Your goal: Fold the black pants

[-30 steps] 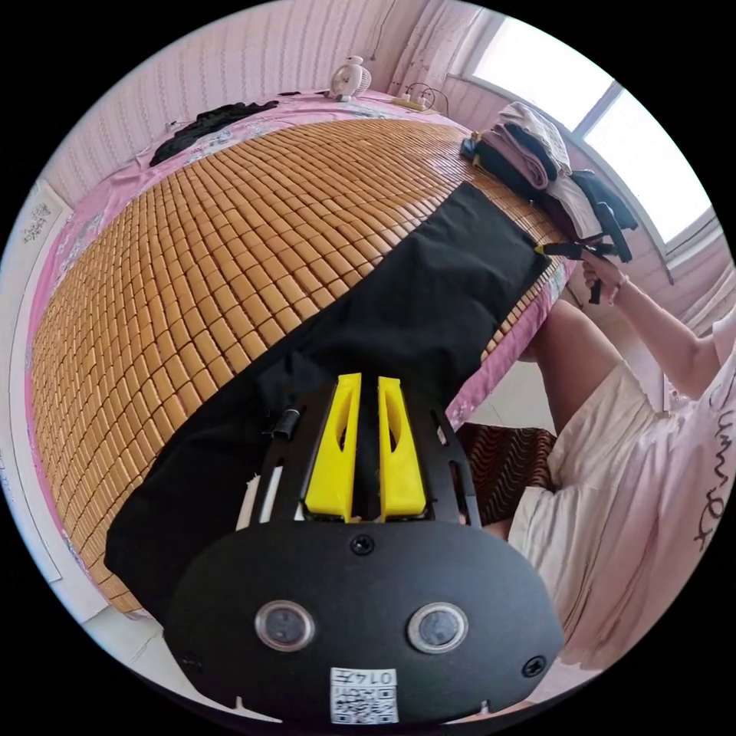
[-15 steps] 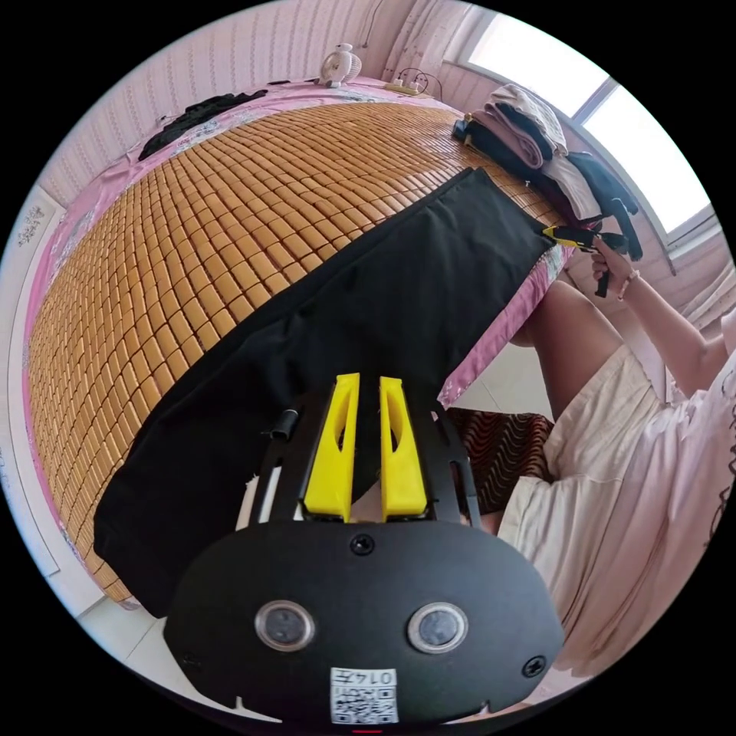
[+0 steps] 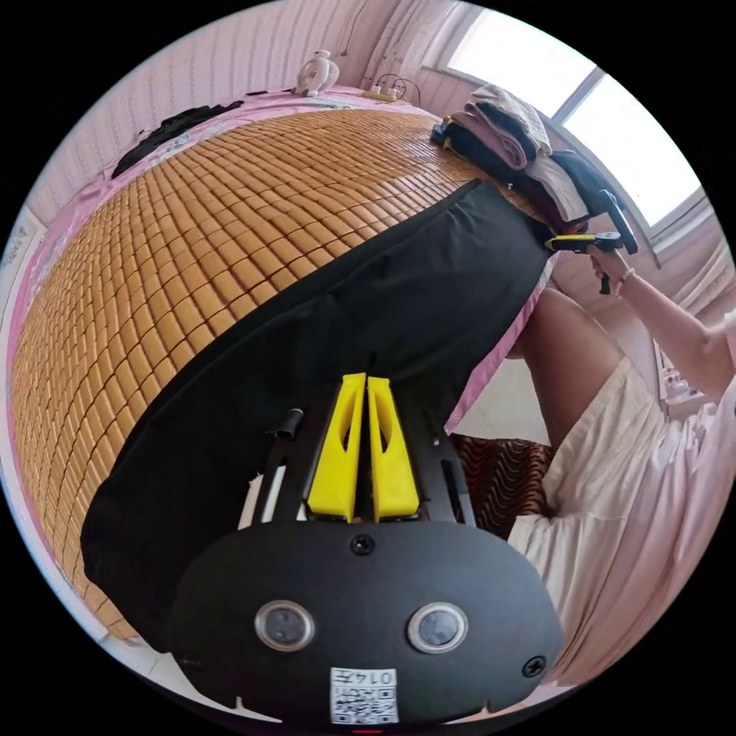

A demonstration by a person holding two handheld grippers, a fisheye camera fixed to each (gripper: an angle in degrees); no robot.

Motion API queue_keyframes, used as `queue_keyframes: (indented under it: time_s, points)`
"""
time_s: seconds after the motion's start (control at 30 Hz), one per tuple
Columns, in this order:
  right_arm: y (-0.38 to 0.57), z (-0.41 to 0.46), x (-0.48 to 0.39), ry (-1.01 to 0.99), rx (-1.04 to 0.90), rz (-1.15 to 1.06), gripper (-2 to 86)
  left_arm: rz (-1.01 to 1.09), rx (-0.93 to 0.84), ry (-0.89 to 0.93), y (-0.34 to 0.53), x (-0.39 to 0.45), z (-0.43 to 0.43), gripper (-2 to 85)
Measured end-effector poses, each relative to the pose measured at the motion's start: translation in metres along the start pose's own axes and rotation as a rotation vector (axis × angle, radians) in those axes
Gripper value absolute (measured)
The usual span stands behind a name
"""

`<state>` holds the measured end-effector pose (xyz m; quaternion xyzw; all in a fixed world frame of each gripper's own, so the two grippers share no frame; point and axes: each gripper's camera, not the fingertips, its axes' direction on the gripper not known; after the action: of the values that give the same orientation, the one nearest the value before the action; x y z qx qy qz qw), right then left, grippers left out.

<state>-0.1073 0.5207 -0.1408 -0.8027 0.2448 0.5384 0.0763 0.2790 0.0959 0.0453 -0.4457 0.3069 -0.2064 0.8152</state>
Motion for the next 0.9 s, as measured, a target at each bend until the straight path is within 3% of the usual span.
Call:
queue_keyframes:
  time_s: [0.1,0.2,0.3,0.47,0.67,0.9]
  points:
    - [0.013,-0.012,0.032,0.041,0.018,0.137,5.9,0.049,0.026,0.044,-0.022,0.017,0.011,0.2]
    - [0.017,-0.053,0.019,0.058,0.184,0.079,5.7,0.086,0.068,0.012,-0.028,0.026,0.000,1.9]
    - [0.006,-0.074,-0.052,-0.014,0.268,-0.220,6.4,0.092,0.060,0.008,-0.025,0.025,-0.009,4.0]
    - [-0.007,-0.068,-0.221,-0.360,0.241,-0.708,7.4,0.105,0.031,0.041,-0.016,0.040,0.002,5.3]
    - [-0.003,-0.037,-0.318,-0.352,0.135,-0.972,5.1,0.092,0.001,0.044,-0.007,0.061,0.026,6.0]
    - [-0.014,-0.070,-0.310,-0.401,0.151,-1.044,0.6,0.075,0.051,0.070,0.002,0.069,0.027,5.9]
